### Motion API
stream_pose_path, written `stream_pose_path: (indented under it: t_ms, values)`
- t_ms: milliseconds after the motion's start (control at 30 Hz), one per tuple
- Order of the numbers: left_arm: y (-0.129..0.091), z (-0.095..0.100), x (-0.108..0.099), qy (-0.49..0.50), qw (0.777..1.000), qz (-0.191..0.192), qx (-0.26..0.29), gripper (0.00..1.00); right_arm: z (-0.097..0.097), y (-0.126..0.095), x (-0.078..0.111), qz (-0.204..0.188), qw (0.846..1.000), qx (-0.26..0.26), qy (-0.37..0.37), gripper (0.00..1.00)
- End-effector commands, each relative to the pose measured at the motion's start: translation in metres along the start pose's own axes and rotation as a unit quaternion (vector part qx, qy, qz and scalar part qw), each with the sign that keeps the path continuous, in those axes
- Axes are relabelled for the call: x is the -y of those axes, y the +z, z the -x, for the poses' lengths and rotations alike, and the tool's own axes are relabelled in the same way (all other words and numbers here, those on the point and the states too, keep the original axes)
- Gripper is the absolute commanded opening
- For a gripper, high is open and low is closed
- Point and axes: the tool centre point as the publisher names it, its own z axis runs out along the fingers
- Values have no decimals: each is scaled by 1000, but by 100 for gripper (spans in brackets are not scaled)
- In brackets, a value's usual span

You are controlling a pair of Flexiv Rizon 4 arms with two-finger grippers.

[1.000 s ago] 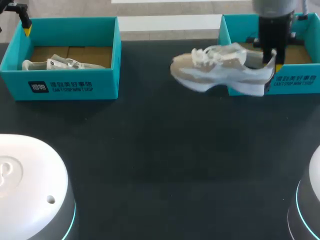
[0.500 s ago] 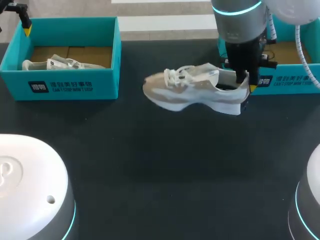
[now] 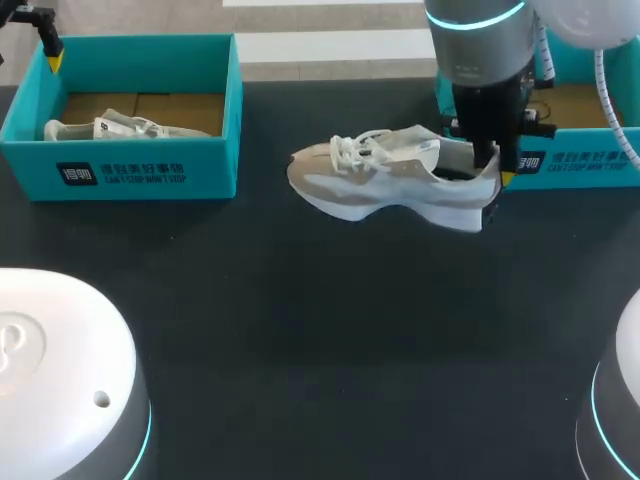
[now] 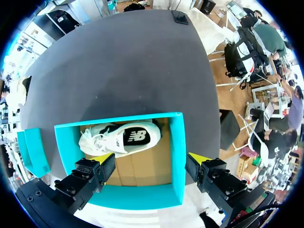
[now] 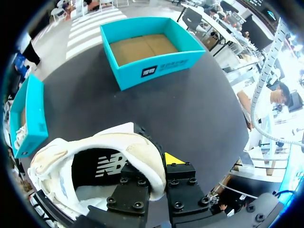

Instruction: Take the shoe out of the shoebox, open the shoe tongue, remove and reinsert the insole, then place the shoe into the shoebox

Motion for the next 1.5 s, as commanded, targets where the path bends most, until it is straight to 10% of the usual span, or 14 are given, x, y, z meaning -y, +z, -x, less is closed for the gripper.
stream_pose_path:
  t_ms: [33, 833, 1500]
  values:
    - [0, 0, 0, 0, 1000, 0, -1, 100, -18, 21, 41, 21, 1000, 12, 9, 0]
    - [0, 0, 0, 0, 1000, 0, -1, 100, -85, 87, 154, 12, 999, -17, -25, 0]
    - [0, 0, 0, 0, 1000, 0, -1, 100, -123, 121, 146, -13, 997, 4, 74, 0]
